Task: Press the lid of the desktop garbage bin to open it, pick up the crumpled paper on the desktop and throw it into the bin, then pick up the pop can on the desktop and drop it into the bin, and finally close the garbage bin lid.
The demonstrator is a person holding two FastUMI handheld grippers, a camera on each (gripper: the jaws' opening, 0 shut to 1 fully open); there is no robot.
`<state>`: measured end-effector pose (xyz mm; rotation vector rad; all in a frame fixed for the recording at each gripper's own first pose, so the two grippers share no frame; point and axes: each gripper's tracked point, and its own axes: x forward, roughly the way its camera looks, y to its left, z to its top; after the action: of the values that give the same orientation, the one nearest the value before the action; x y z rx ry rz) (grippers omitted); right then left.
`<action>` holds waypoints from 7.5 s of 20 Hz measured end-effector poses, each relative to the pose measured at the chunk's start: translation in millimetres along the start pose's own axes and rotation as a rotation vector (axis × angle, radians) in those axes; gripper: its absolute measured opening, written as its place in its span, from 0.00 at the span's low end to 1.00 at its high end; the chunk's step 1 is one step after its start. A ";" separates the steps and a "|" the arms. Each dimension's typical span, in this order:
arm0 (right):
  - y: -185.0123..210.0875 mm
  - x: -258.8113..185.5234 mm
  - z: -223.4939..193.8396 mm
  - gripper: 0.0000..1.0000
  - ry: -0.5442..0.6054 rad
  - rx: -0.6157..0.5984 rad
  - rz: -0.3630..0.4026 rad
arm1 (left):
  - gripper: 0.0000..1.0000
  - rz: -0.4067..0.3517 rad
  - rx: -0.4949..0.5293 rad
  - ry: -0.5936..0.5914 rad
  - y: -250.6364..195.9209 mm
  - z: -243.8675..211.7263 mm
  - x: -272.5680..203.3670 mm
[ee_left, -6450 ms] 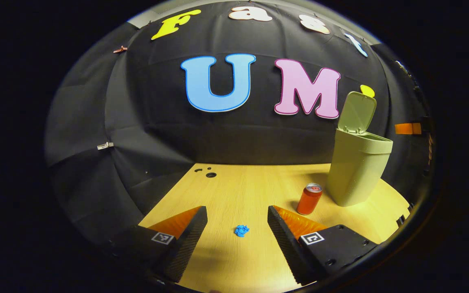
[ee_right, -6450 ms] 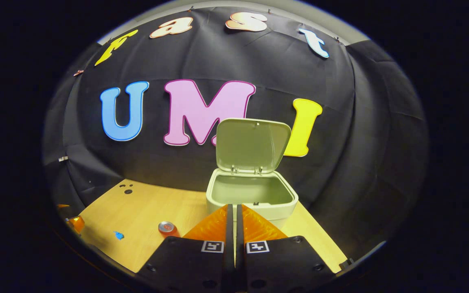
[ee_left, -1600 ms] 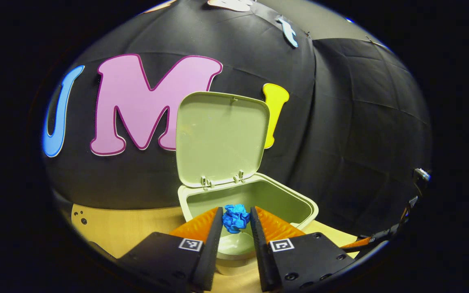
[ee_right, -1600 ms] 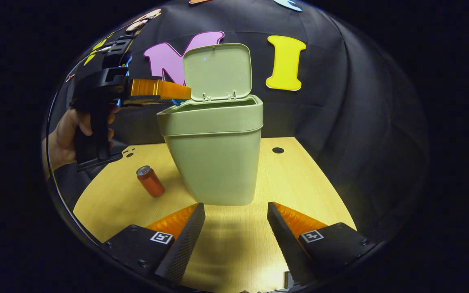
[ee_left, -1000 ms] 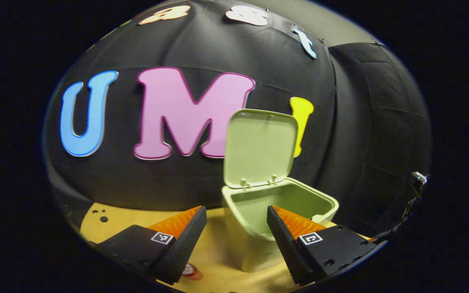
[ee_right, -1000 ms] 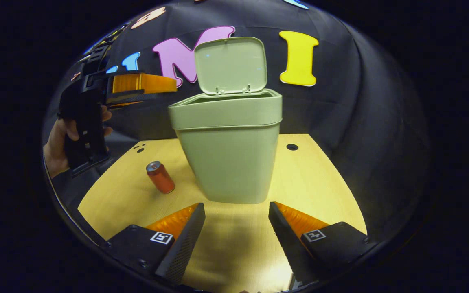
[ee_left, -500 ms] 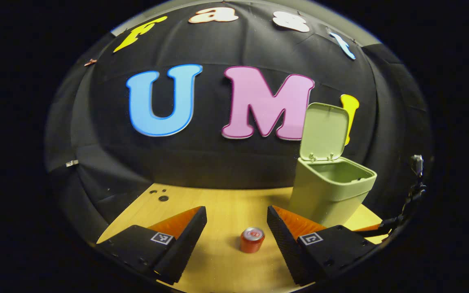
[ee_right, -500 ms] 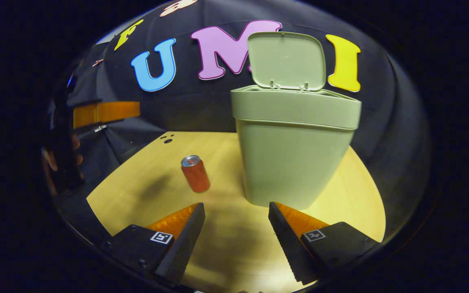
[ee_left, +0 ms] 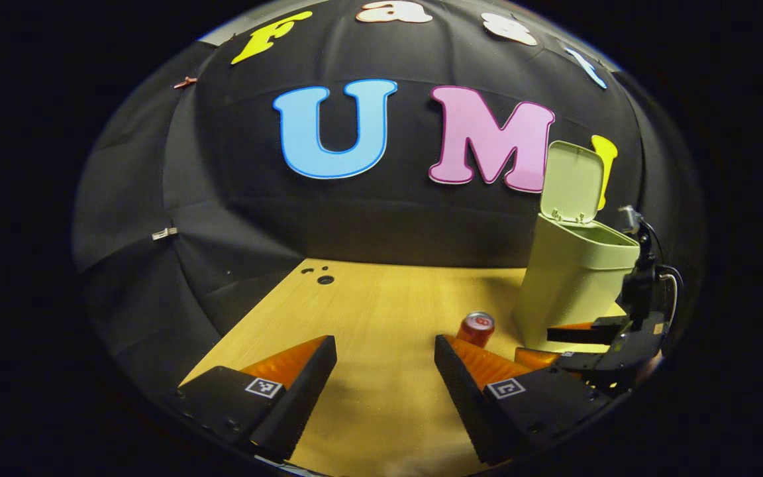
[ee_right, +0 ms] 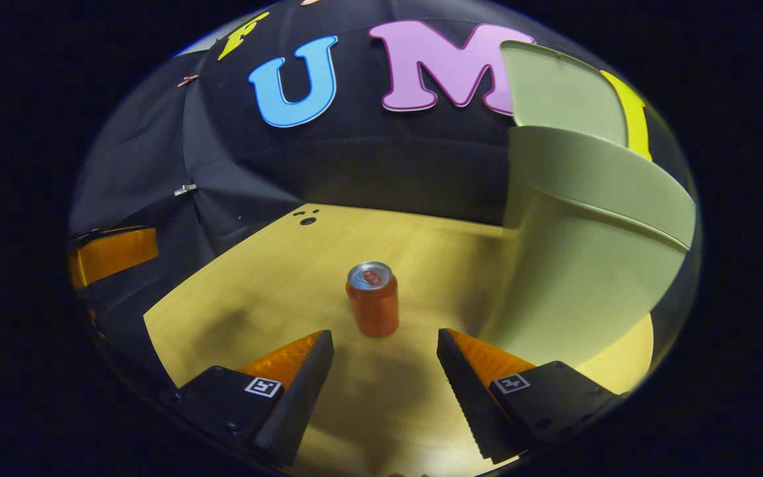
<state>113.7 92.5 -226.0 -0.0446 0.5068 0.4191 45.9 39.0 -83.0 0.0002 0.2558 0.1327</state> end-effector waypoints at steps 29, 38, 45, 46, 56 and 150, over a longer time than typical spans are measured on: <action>18.4 114.0 22.0 0.83 -0.008 -0.135 -0.020 | 0.96 0.007 0.008 0.112 29.6 -30.6 7.4; 20.8 26.4 120.9 0.83 -0.170 -0.178 -0.002 | 0.95 -0.085 0.050 0.053 1.2 -17.8 -4.5; 2.7 -57.9 204.6 0.83 -0.325 -0.178 -0.053 | 0.95 -0.148 0.056 -0.005 -14.5 -1.4 -7.3; 0.0 -69.0 214.6 0.83 -0.347 -0.171 -0.054 | 0.95 -0.156 0.054 -0.009 -15.7 -1.4 -7.8; -96.2 -136.9 280.5 0.82 -0.508 -0.139 -0.221 | 0.95 -0.132 0.047 0.031 -13.7 -14.5 -1.6; -182.2 -100.7 169.7 0.99 -0.292 0.148 -0.507 | 0.96 -0.187 -0.046 0.071 15.8 -14.4 8.7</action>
<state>185.3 -87.7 -40.2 0.0311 0.2230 -0.1094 48.6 55.6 -98.8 -0.0744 0.3226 -0.0474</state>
